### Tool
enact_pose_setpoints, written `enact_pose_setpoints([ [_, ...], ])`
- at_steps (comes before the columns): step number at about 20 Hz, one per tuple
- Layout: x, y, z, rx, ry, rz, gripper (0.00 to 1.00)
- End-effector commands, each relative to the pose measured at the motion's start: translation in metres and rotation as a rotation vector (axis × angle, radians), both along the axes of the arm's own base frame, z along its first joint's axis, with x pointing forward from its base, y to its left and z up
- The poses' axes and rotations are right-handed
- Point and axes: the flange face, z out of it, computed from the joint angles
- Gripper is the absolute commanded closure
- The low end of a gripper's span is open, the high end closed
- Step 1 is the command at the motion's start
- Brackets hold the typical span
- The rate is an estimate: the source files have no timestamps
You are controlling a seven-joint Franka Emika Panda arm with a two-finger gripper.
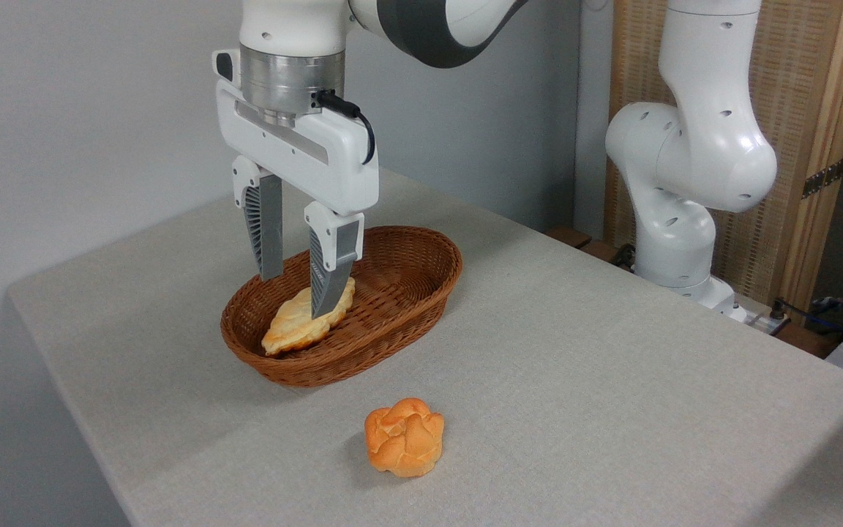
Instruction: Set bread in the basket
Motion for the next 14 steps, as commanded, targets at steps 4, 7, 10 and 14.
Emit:
enact_pose_setpoints([
  [4,-0.0018,-0.0014,0.0056,0.014,0.011,-0.014,0.0],
  [7,-0.0019,-0.0014,0.0048,0.014,0.012,-0.014,0.0],
  [10,-0.0019,-0.0014,0.0048,0.013,0.012,-0.013,0.0],
  [14,-0.0037,-0.0004,0.004,0.014,0.021,-0.012,0.0],
])
